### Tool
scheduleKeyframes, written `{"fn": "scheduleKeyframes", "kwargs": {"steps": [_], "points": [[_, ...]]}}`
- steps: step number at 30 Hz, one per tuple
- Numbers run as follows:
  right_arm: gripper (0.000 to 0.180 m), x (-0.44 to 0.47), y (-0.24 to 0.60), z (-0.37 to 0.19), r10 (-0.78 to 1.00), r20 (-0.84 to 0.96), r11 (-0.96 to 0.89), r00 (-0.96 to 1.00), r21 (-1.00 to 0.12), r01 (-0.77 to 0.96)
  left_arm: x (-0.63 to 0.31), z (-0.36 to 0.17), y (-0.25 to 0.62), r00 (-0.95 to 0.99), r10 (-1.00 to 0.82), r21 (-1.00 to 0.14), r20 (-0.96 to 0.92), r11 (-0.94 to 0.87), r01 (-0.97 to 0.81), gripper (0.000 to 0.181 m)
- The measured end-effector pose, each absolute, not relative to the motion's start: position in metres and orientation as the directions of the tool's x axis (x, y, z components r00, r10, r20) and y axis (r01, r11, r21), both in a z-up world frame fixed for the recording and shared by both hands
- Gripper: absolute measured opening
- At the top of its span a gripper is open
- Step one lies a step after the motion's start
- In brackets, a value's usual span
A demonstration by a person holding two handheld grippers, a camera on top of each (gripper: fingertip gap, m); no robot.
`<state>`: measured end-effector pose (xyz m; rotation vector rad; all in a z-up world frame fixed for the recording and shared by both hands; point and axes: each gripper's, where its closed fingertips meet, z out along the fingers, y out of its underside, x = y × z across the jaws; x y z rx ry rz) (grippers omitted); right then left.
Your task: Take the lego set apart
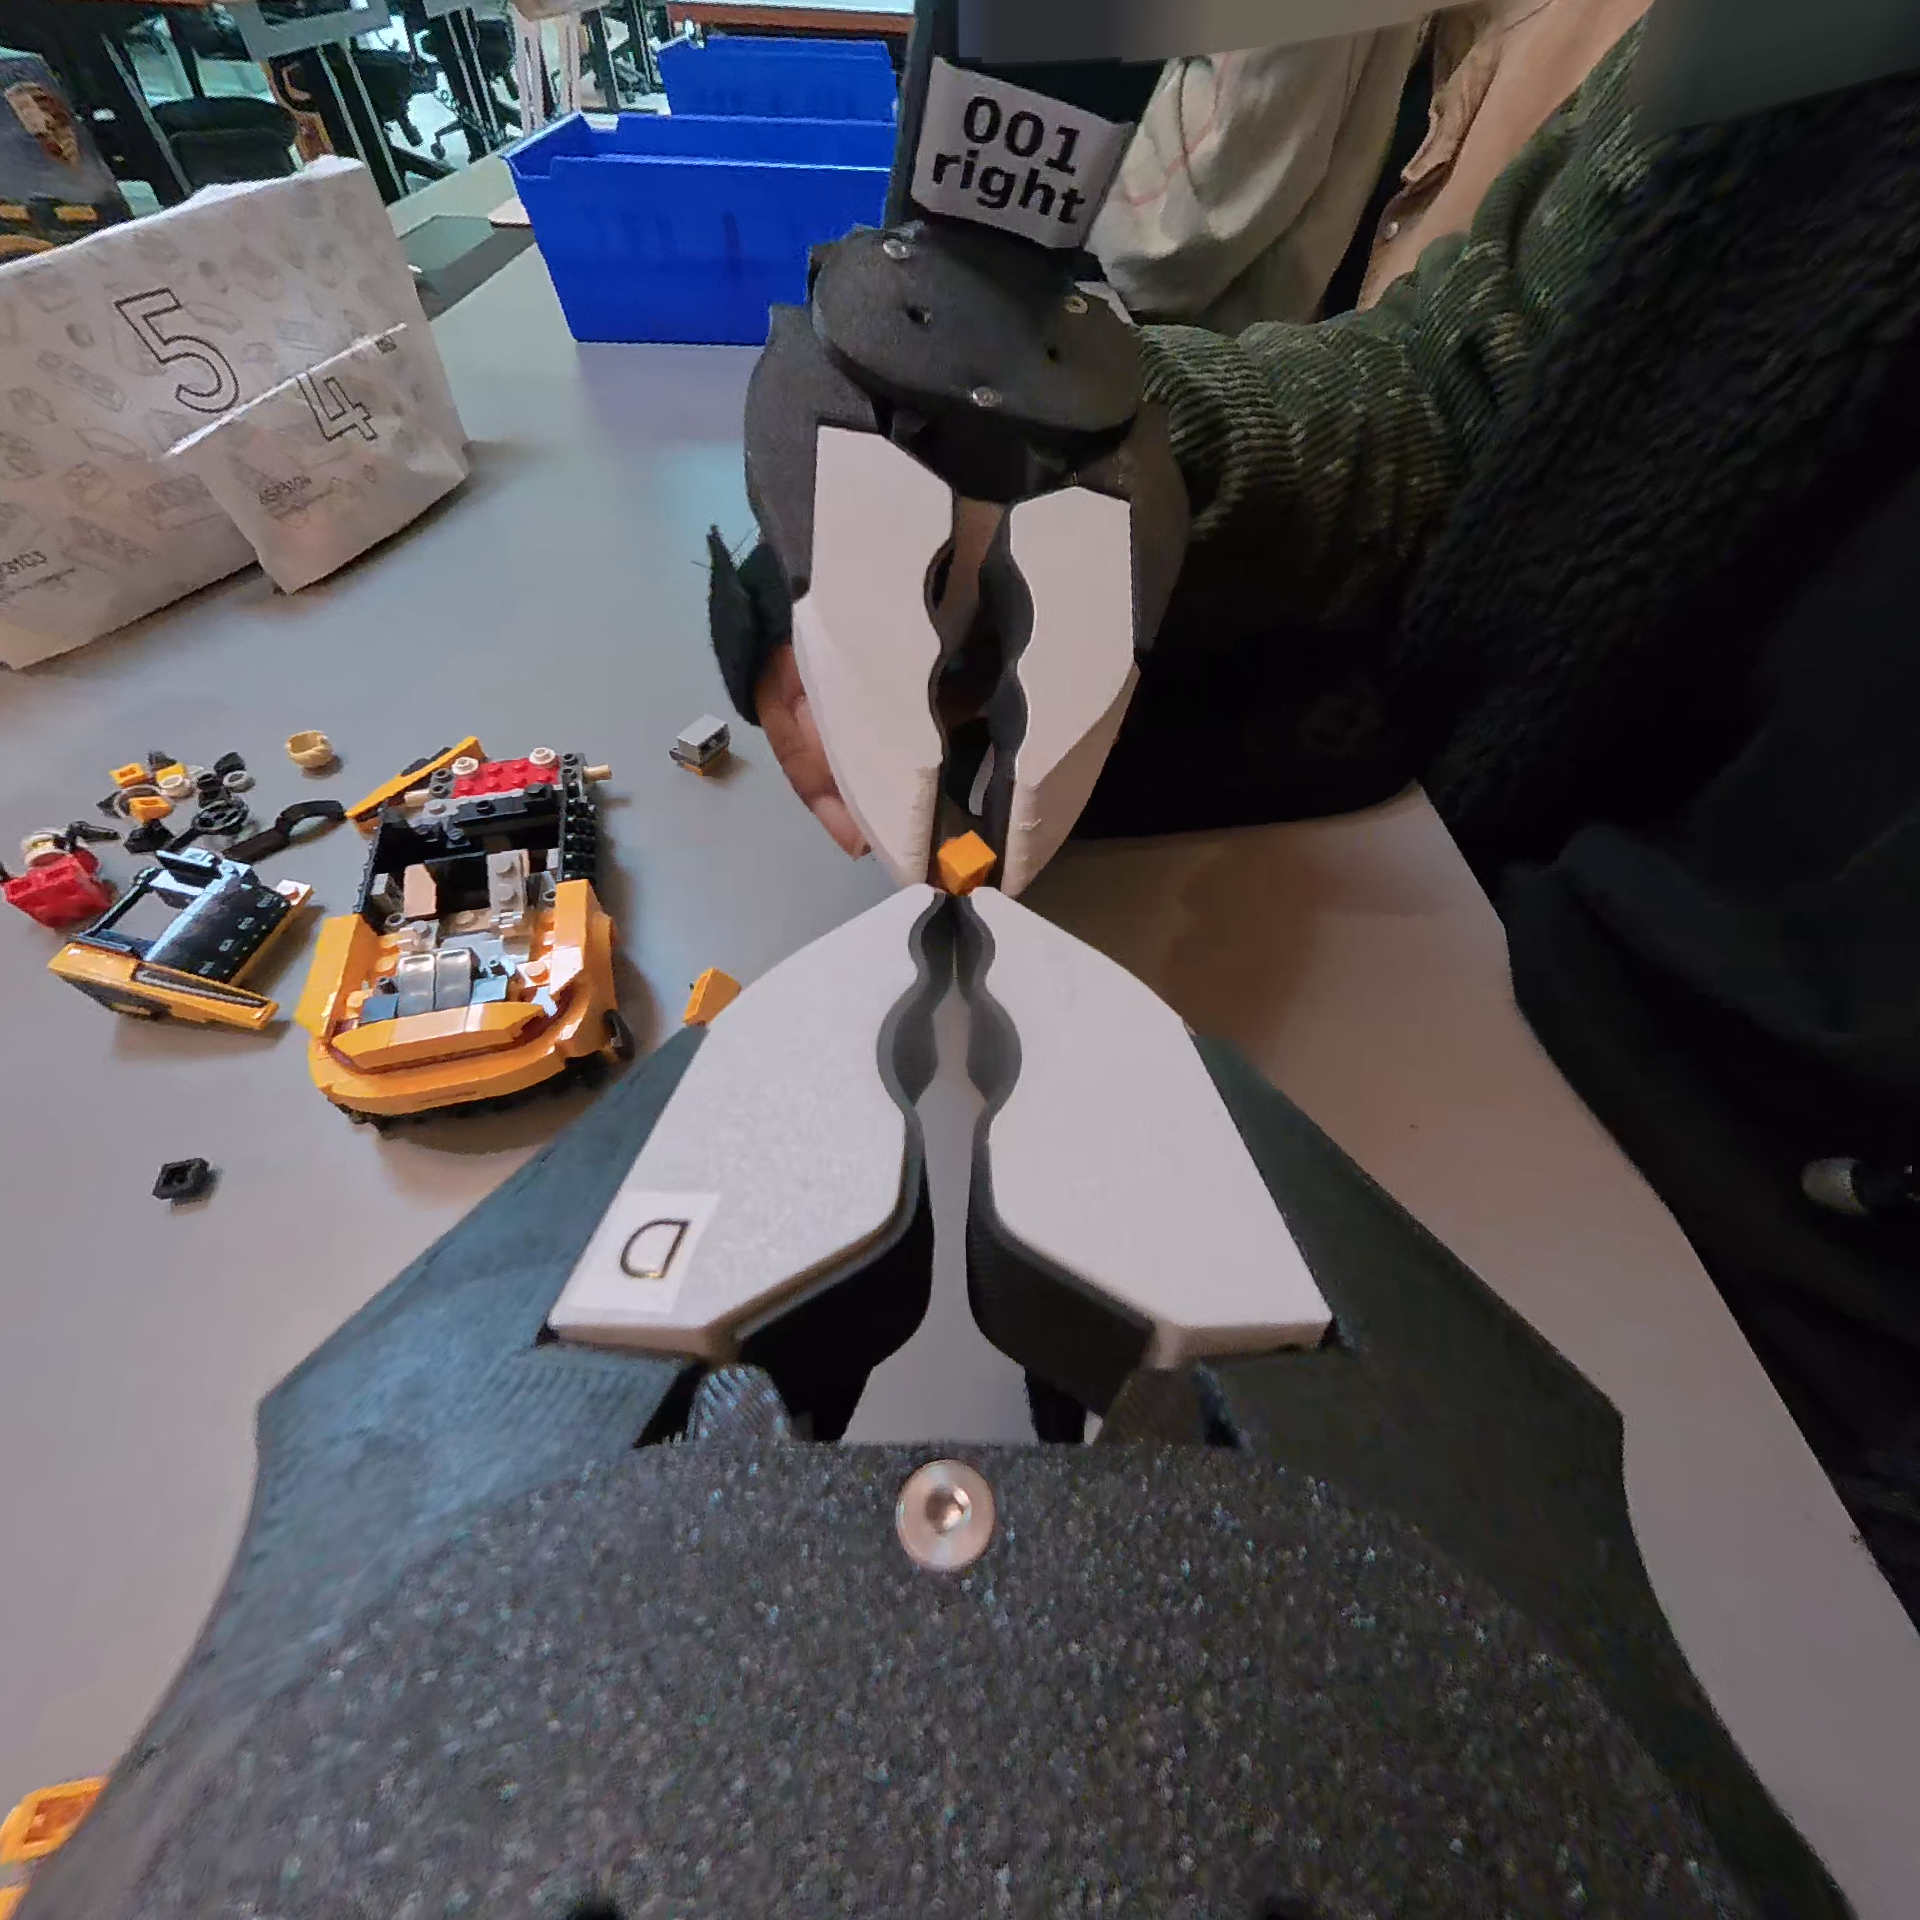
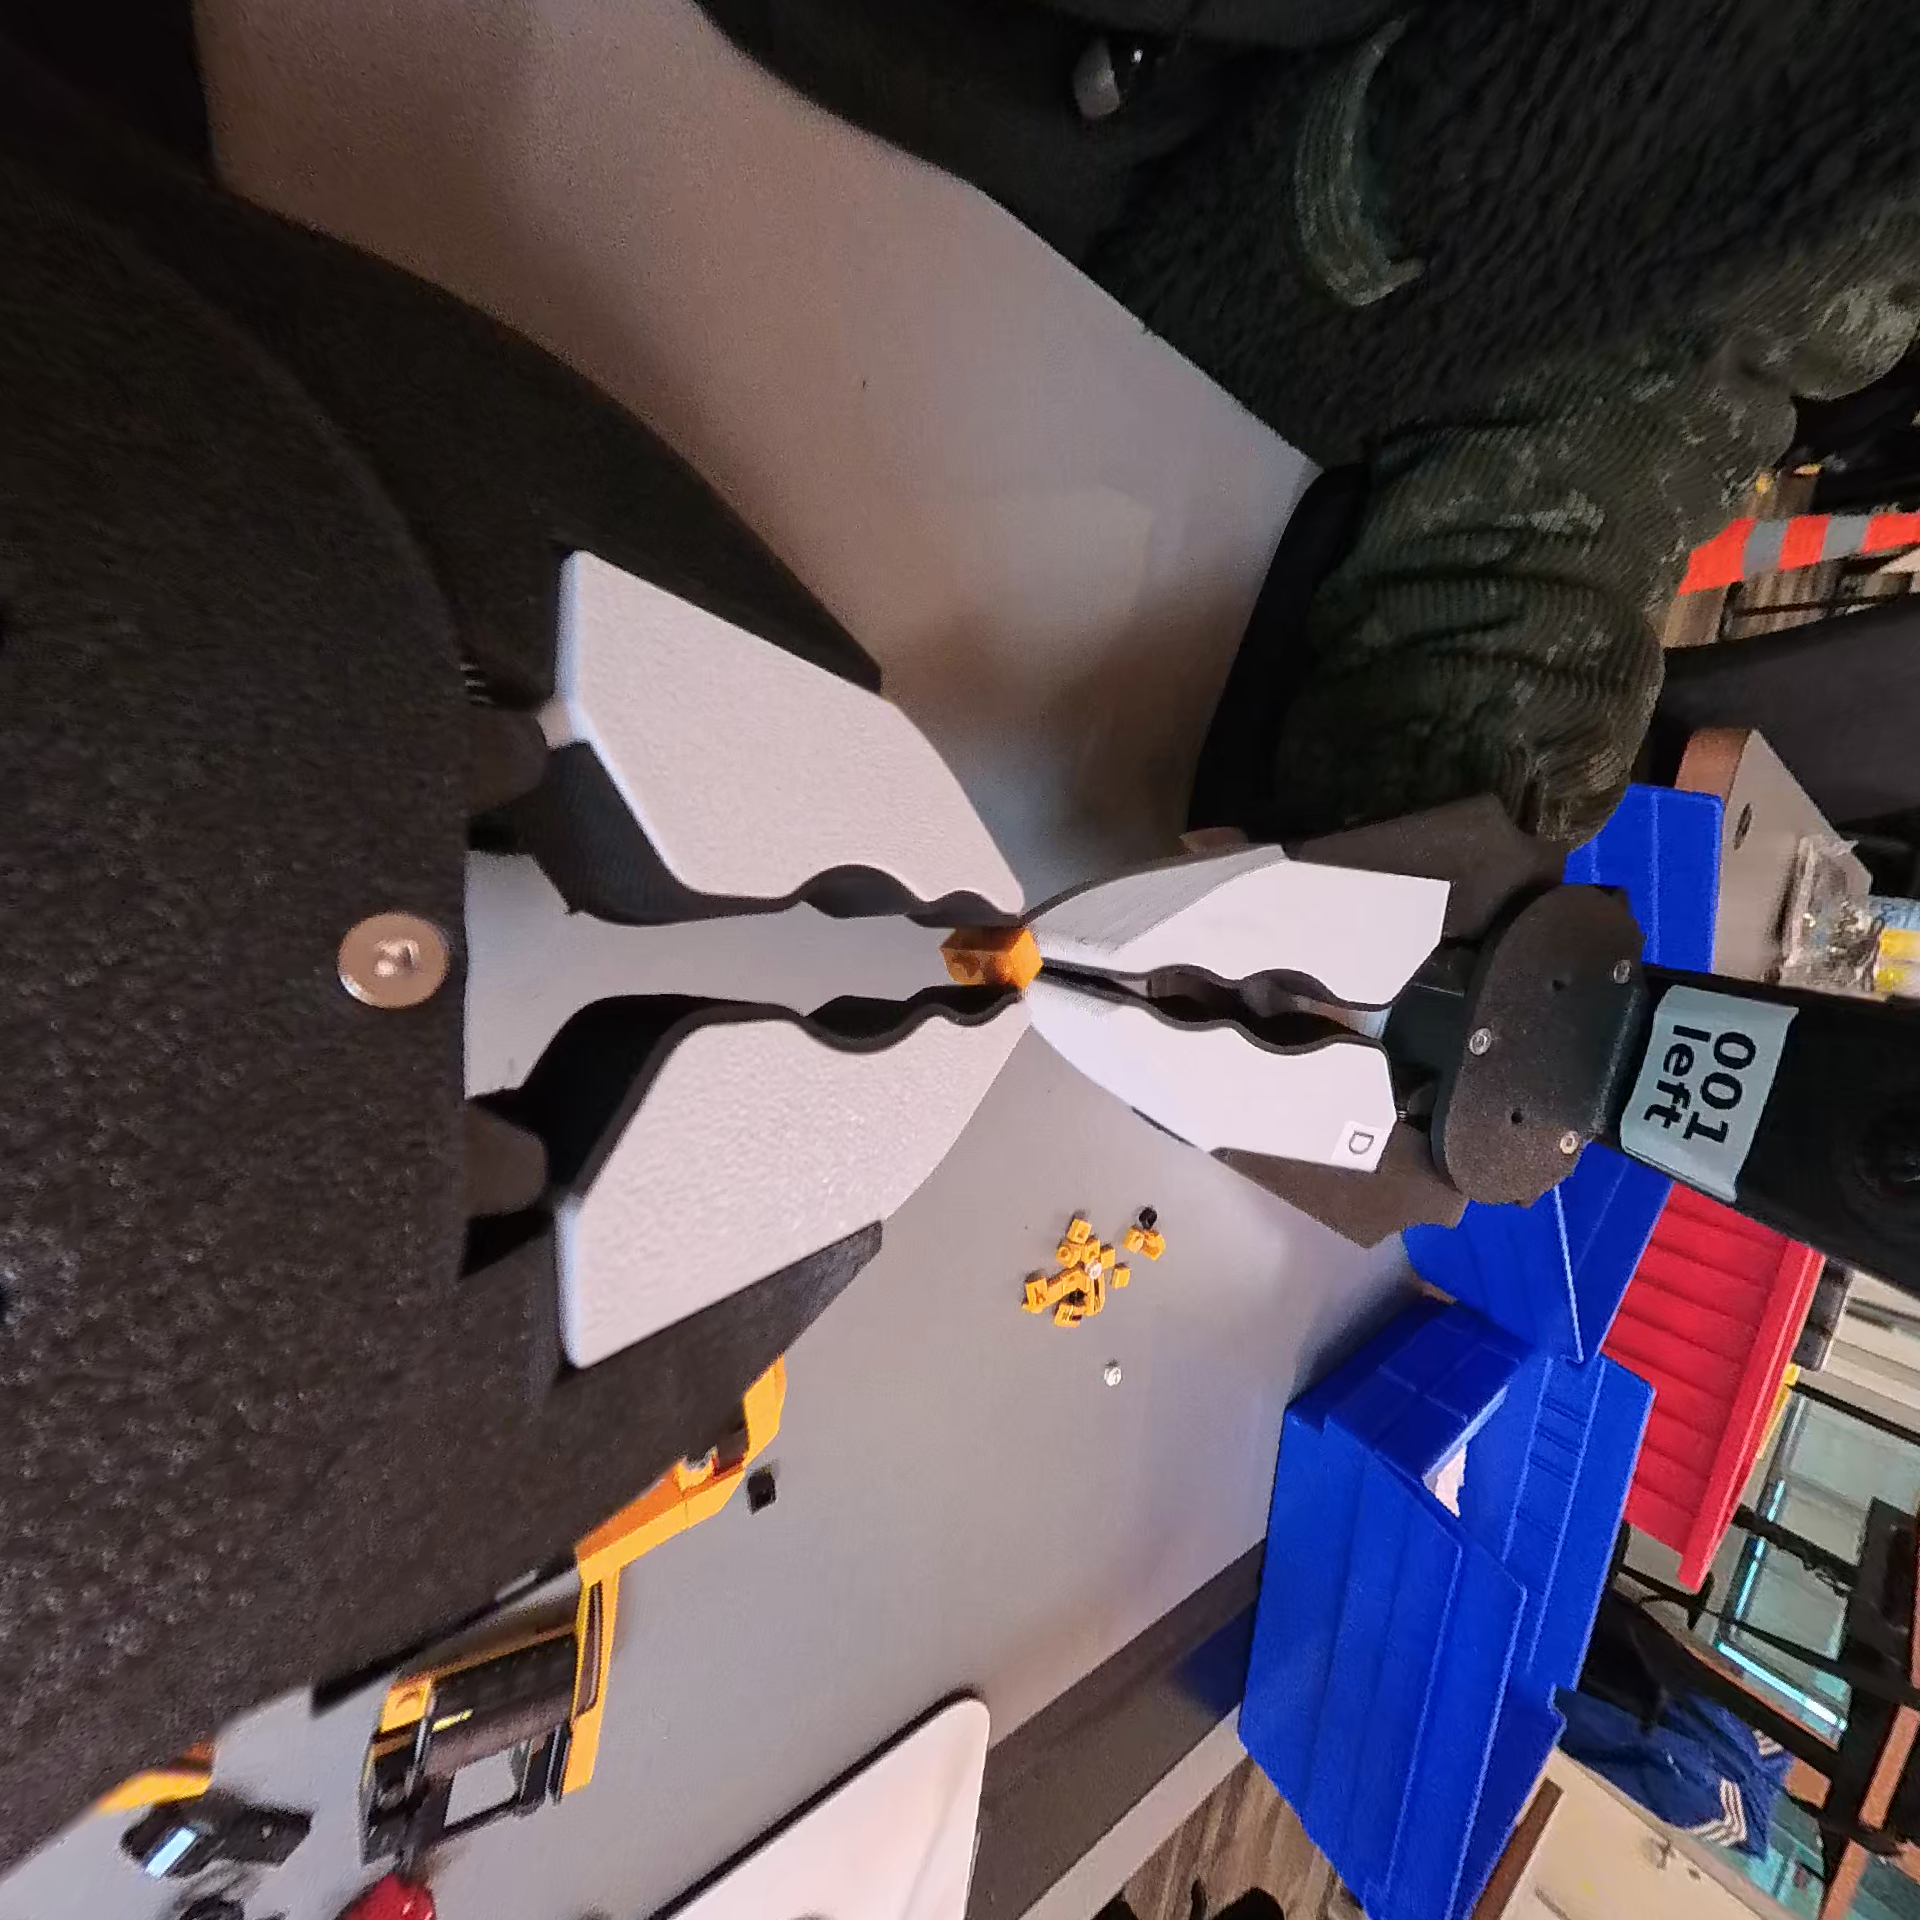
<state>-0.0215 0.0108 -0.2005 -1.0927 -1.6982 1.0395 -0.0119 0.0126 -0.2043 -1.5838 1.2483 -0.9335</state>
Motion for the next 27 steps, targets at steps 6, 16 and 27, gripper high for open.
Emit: {"fn": "scheduleKeyframes", "kwargs": {"steps": [6,16,27], "points": [[0.009,-0.023,0.025,-0.198,0.919,0.362,0.392,-0.157,-0.88,0.267,-0.017,-0.196,0.02,0.262,-0.965,-0.958,0.002,-0.077,-0.278,0.007],[0.009,-0.028,0.037,-0.209,0.816,0.574,0.549,-0.07,-0.73,0.407,-0.017,-0.202,0.036,0.369,-0.929,-0.948,0.019,-0.135,-0.29,0.008],[0.009,-0.029,0.039,-0.213,0.766,0.64,0.592,-0.06,-0.667,0.453,-0.02,-0.204,0.038,0.406,-0.913,-0.931,0.05,-0.19,-0.312,0.0]]}}
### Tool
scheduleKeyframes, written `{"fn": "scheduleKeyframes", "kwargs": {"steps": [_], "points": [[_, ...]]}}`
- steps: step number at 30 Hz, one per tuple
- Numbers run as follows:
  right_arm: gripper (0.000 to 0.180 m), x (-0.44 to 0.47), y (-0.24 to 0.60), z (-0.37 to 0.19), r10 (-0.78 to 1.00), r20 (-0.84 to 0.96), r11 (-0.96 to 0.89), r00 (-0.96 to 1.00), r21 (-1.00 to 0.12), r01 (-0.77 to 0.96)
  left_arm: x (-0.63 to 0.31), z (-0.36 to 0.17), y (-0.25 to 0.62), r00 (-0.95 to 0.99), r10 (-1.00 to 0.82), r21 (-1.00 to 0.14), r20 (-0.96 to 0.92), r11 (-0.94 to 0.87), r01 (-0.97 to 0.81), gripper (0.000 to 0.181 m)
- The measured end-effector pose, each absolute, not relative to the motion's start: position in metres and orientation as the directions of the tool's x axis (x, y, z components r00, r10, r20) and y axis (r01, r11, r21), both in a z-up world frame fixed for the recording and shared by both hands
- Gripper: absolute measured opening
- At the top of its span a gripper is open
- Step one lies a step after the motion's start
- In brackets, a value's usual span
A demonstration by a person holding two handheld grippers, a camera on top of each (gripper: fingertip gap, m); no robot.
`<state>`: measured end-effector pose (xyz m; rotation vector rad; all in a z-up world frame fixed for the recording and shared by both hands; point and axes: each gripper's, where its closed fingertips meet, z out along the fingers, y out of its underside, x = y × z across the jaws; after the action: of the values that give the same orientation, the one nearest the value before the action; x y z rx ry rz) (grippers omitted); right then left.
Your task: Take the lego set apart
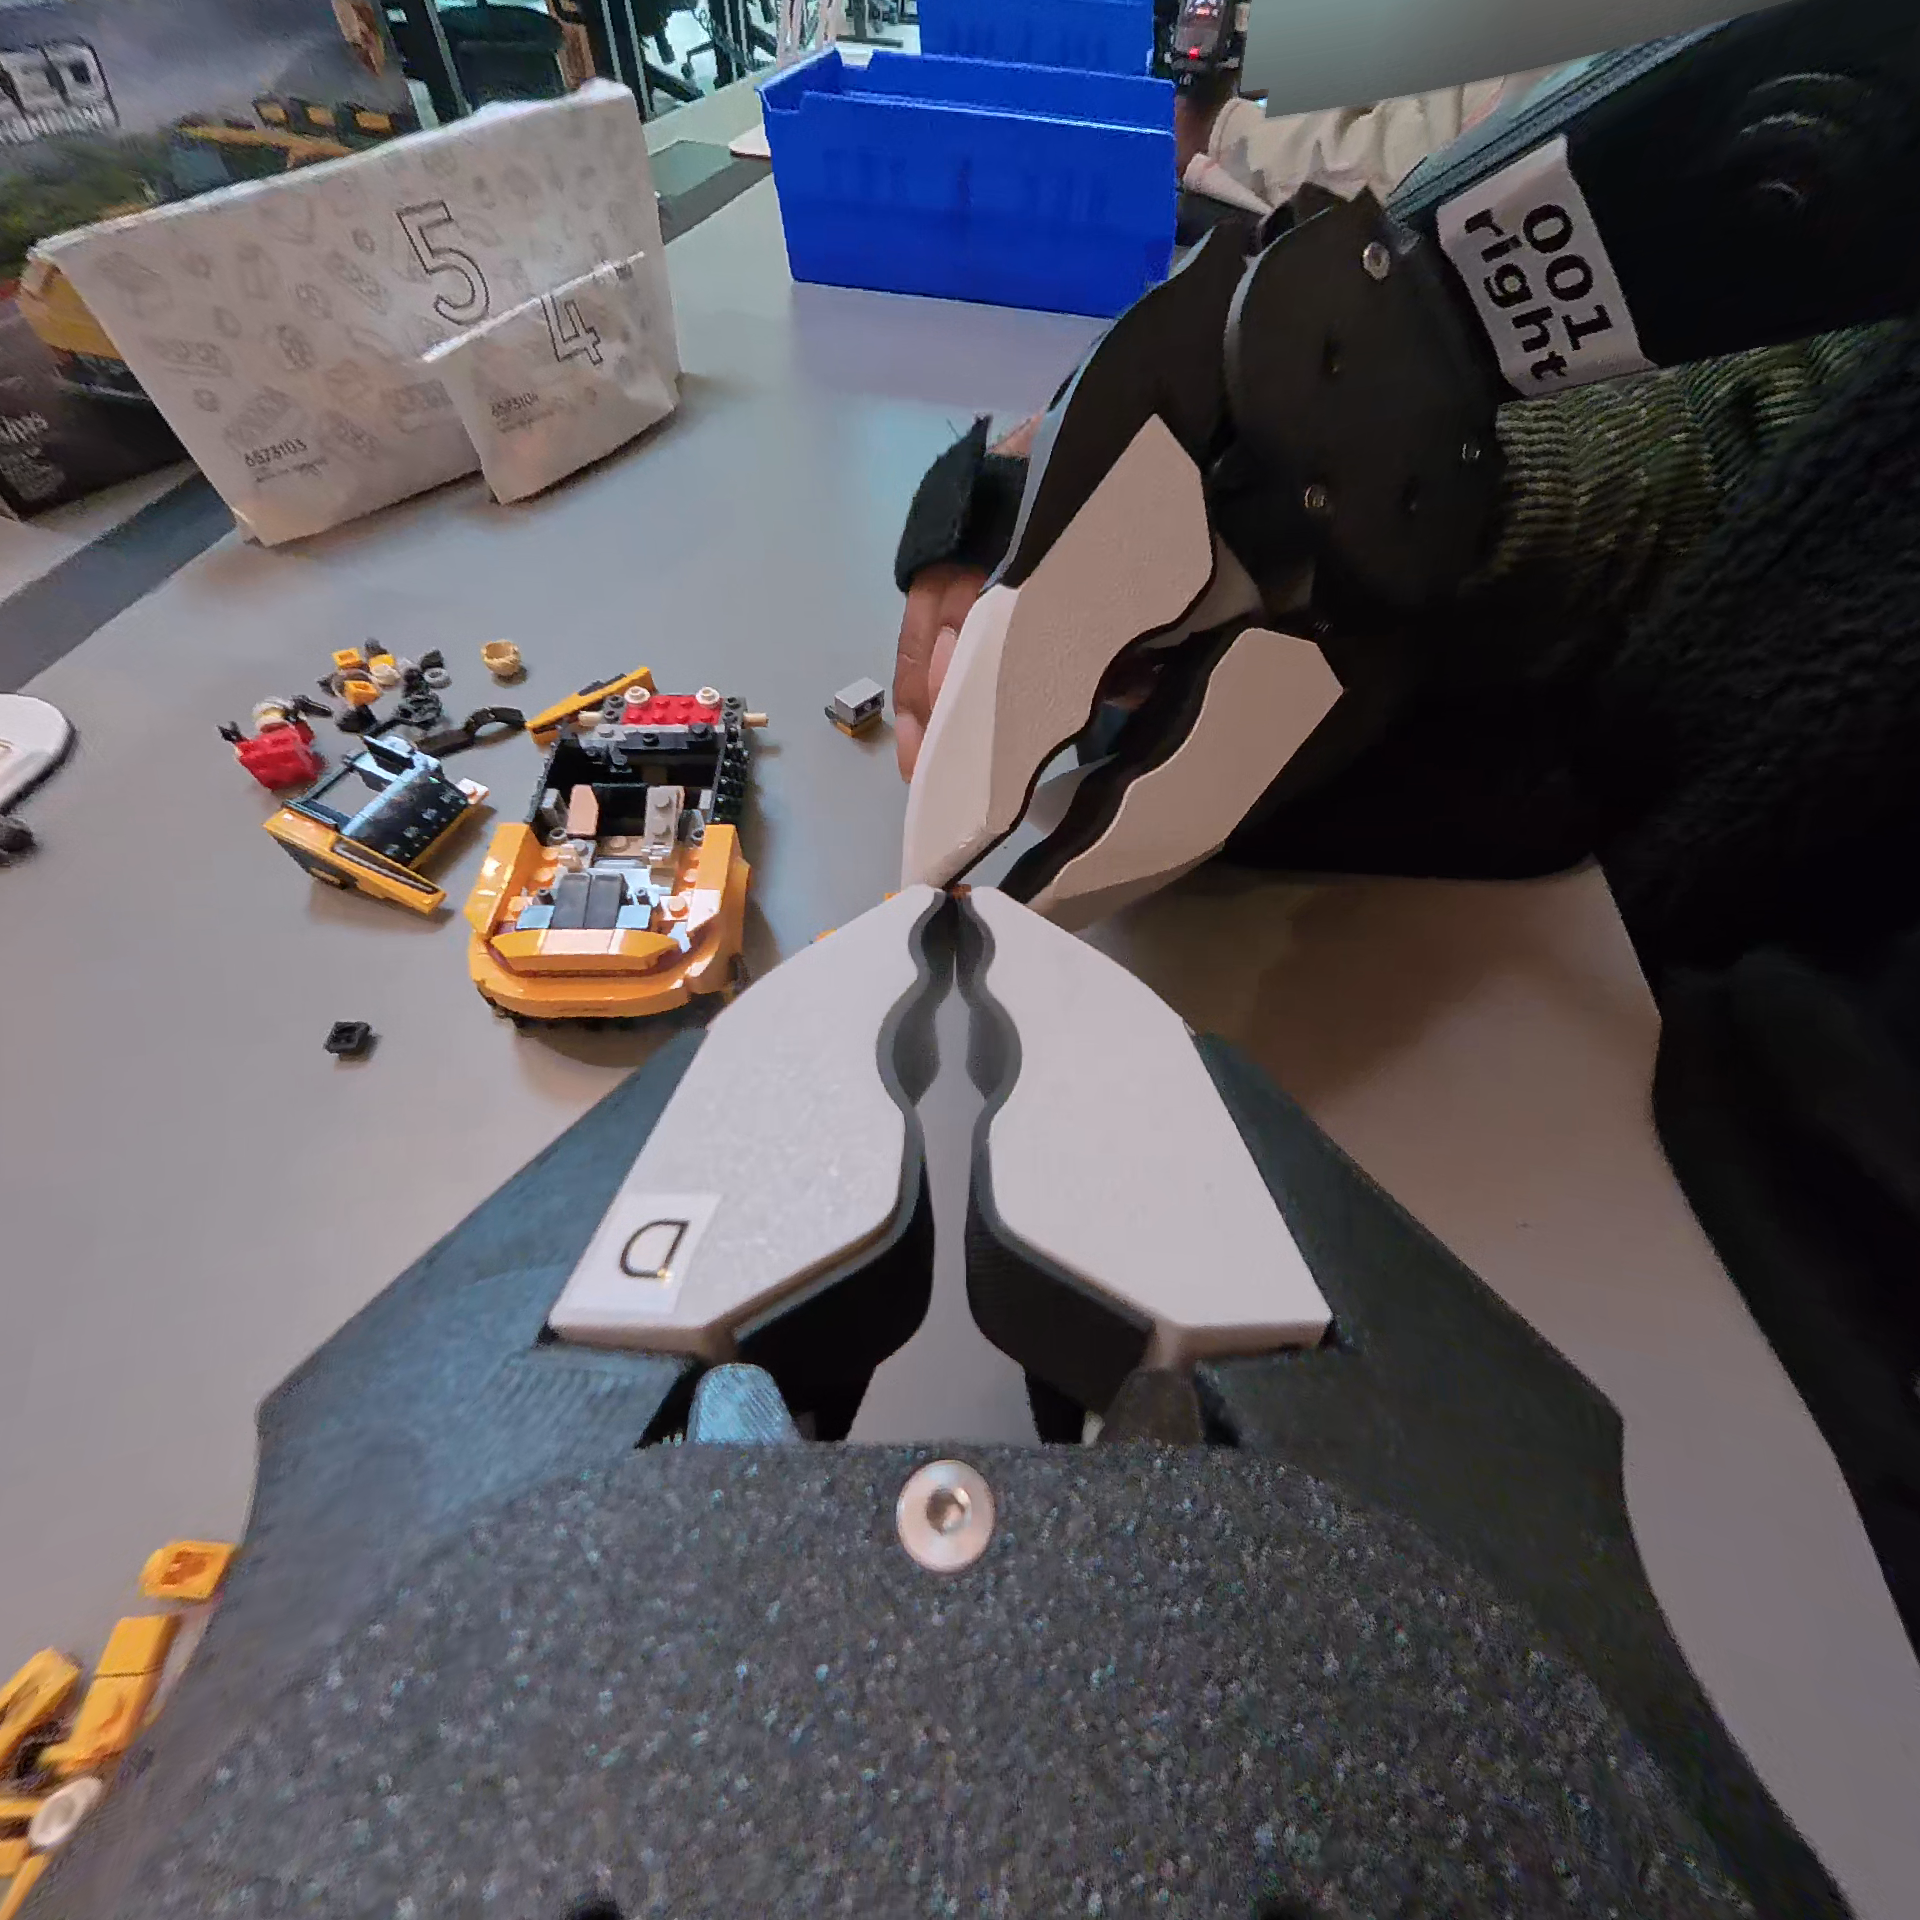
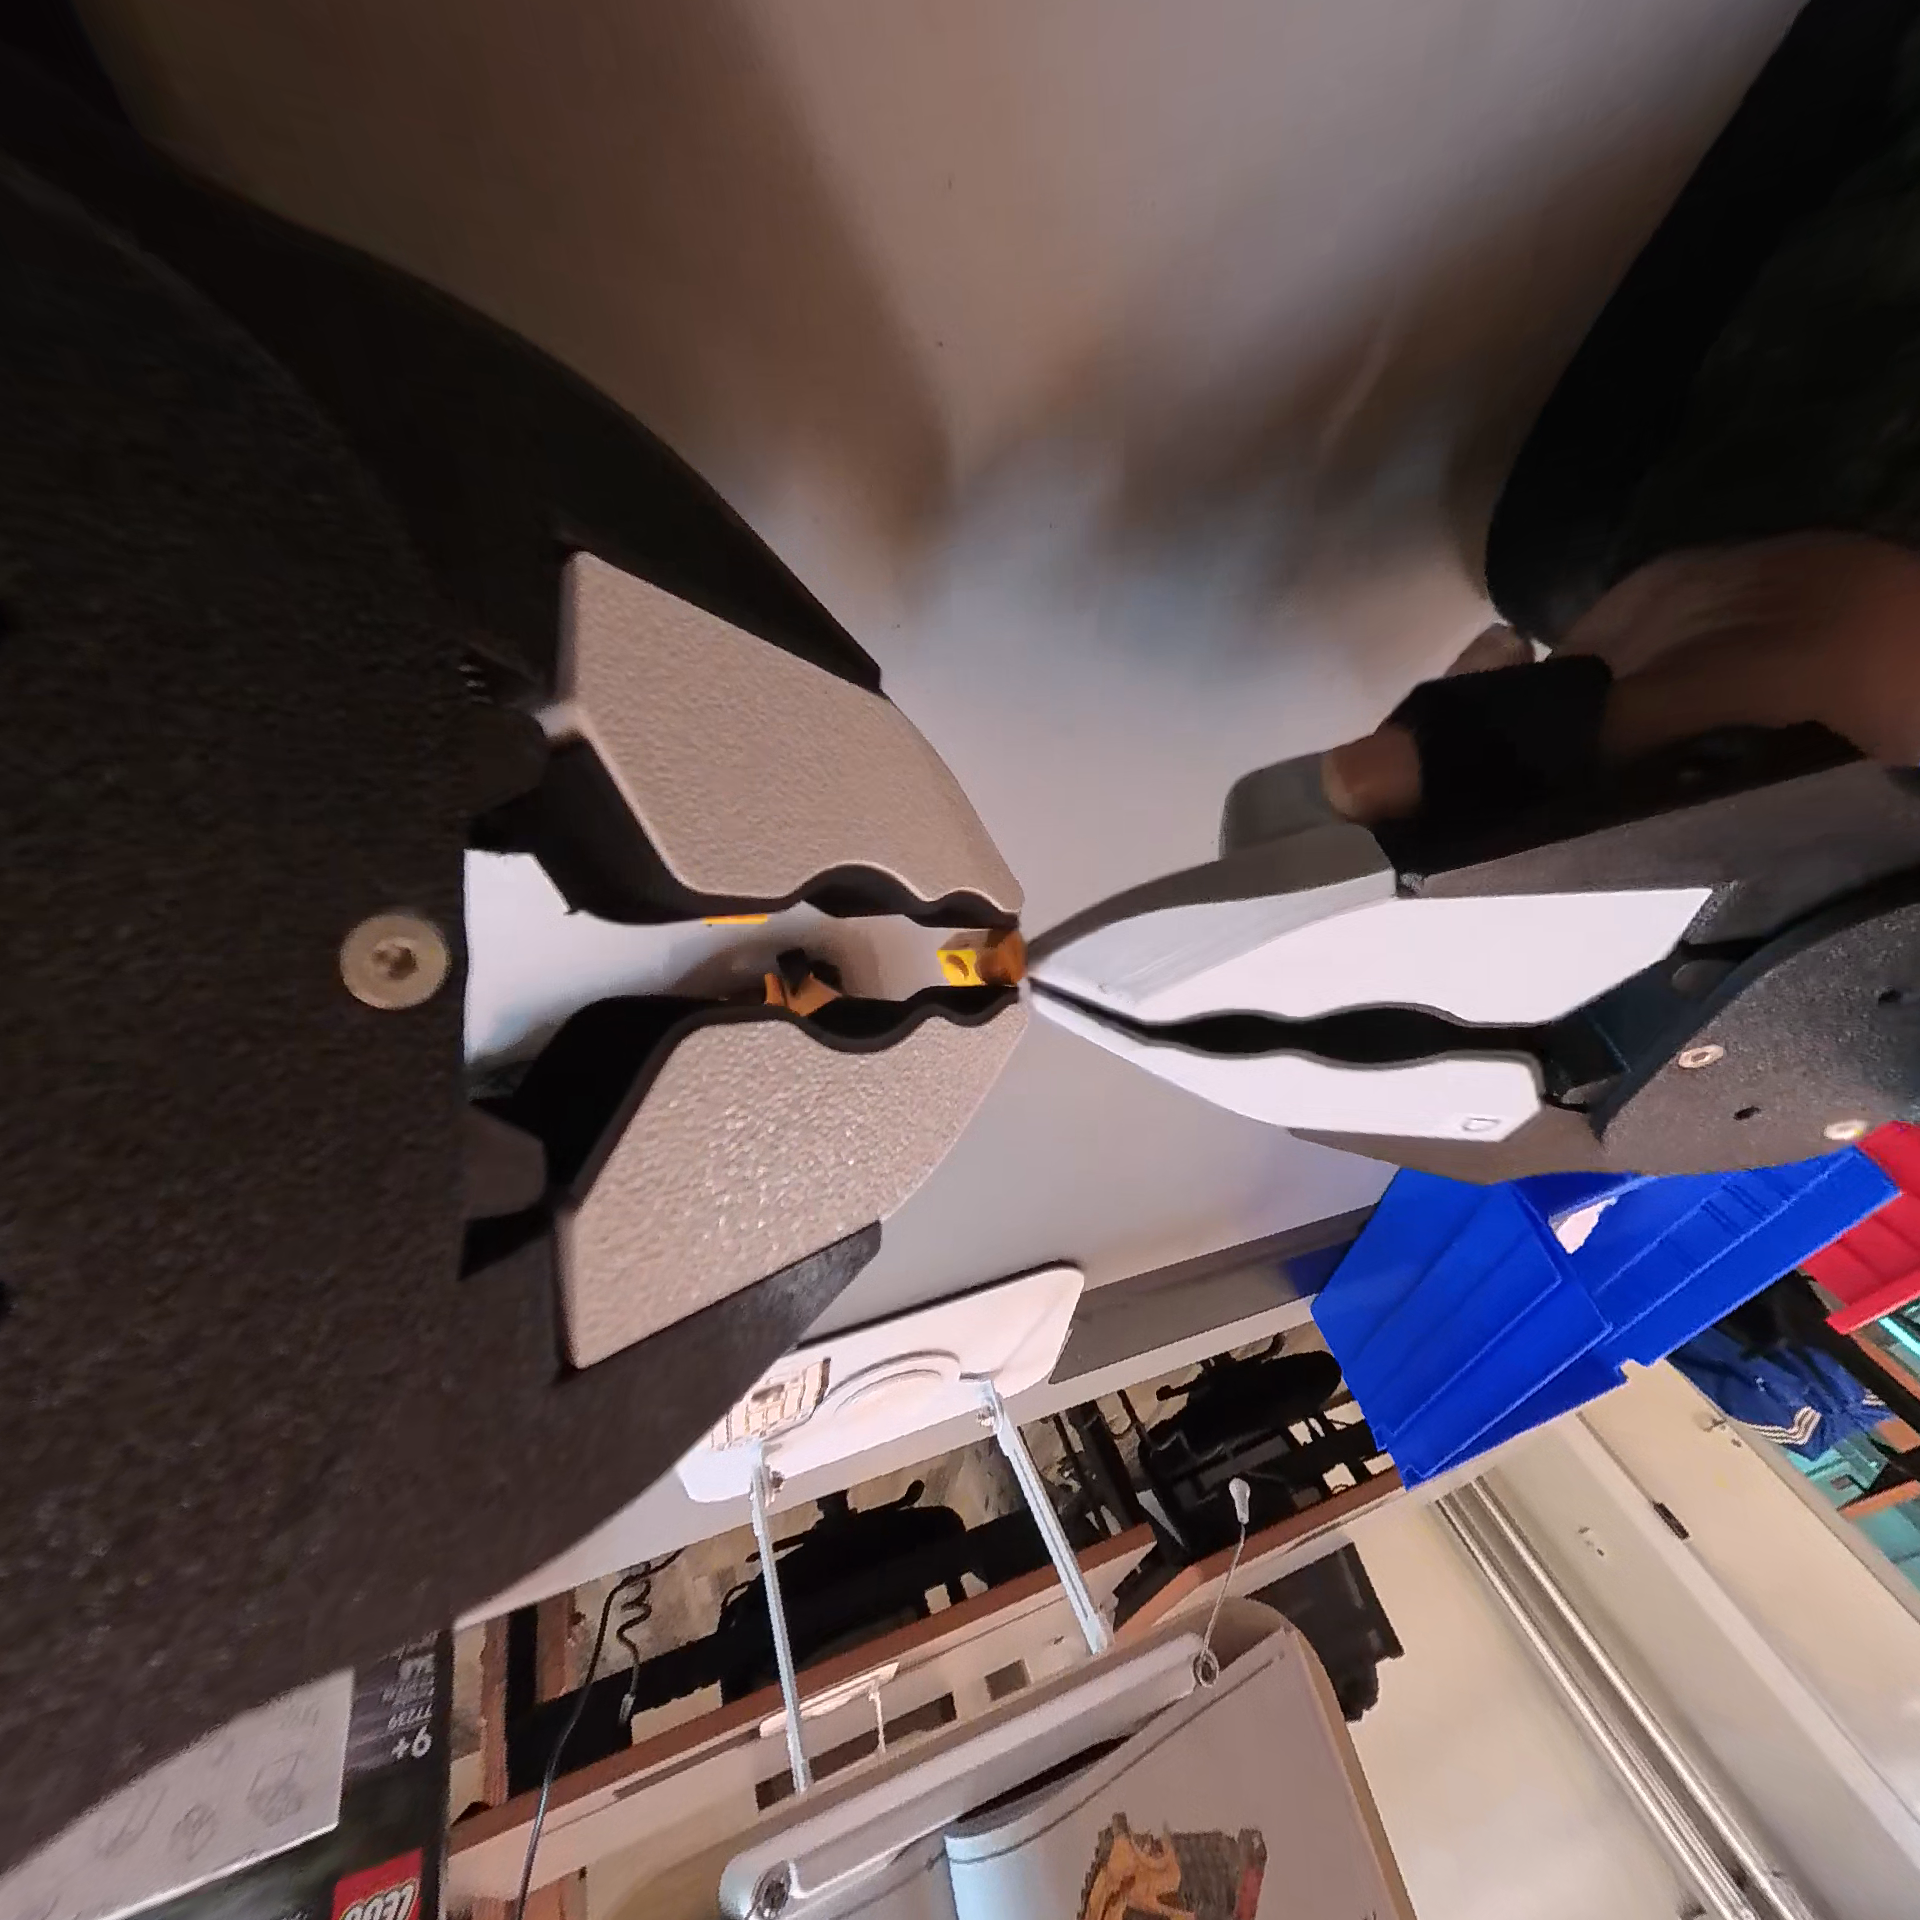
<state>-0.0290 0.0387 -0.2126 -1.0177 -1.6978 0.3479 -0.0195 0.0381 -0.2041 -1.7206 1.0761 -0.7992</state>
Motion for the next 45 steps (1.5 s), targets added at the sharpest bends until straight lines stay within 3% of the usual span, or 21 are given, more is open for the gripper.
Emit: {"fn": "scheduleKeyframes", "kwargs": {"steps": [6,9,11,12,14,19,24,31,35,45], "points": [[0.01,-0.026,0.035,-0.215,0.856,0.508,0.499,-0.093,-0.767,0.403,-0.024,-0.206,0.033,0.367,-0.928,-0.92,0.063,-0.196,-0.339,0.0],[0.009,-0.025,0.032,-0.207,0.869,0.488,0.485,-0.086,-0.801,0.352,-0.025,-0.212,0.032,0.353,-0.922,-0.906,0.158,-0.277,-0.32,0.0],[0.01,-0.025,0.027,-0.195,0.861,0.502,0.502,-0.076,-0.817,0.282,-0.021,-0.209,0.029,0.303,-0.901,-0.896,0.311,-0.384,-0.224,0.001],[0.009,-0.025,0.024,-0.189,0.861,0.504,0.505,-0.071,-0.827,0.246,-0.019,-0.201,0.027,0.253,-0.882,-0.884,0.398,-0.442,-0.151,0.017],[0.009,-0.024,0.018,-0.175,0.856,0.514,0.516,-0.054,-0.841,0.162,-0.017,-0.184,0.024,0.139,-0.833,-0.839,0.536,-0.544,-0.025,0.019],[0.009,-0.019,0.005,-0.152,0.846,0.531,0.532,-0.045,-0.847,0.016,-0.017,-0.163,0.02,-0.022,-0.762,-0.757,0.647,-0.646,0.097,0.024],[0.009,-0.02,-0.003,-0.152,0.863,0.498,0.498,-0.086,-0.867,-0.025,-0.011,-0.15,0.007,-0.153,-0.732,-0.723,0.663,-0.68,0.119,0.008],[0.009,-0.02,0.0,-0.15,0.87,0.487,0.485,-0.079,-0.874,-0.035,-0.011,-0.151,0.009,-0.147,-0.712,-0.703,0.686,-0.701,0.117,0.019],[0.009,-0.02,-0.003,-0.15,0.851,0.519,0.518,-0.081,-0.855,-0.032,-0.01,-0.148,0.003,-0.196,-0.693,-0.687,0.694,-0.719,0.11,0.011],[0.01,-0.016,0.006,-0.148,0.9,0.427,0.424,-0.086,-0.904,-0.046,-0.013,-0.143,0.005,-0.037,-0.846,-0.838,0.533,-0.533,0.118,0.0]]}}
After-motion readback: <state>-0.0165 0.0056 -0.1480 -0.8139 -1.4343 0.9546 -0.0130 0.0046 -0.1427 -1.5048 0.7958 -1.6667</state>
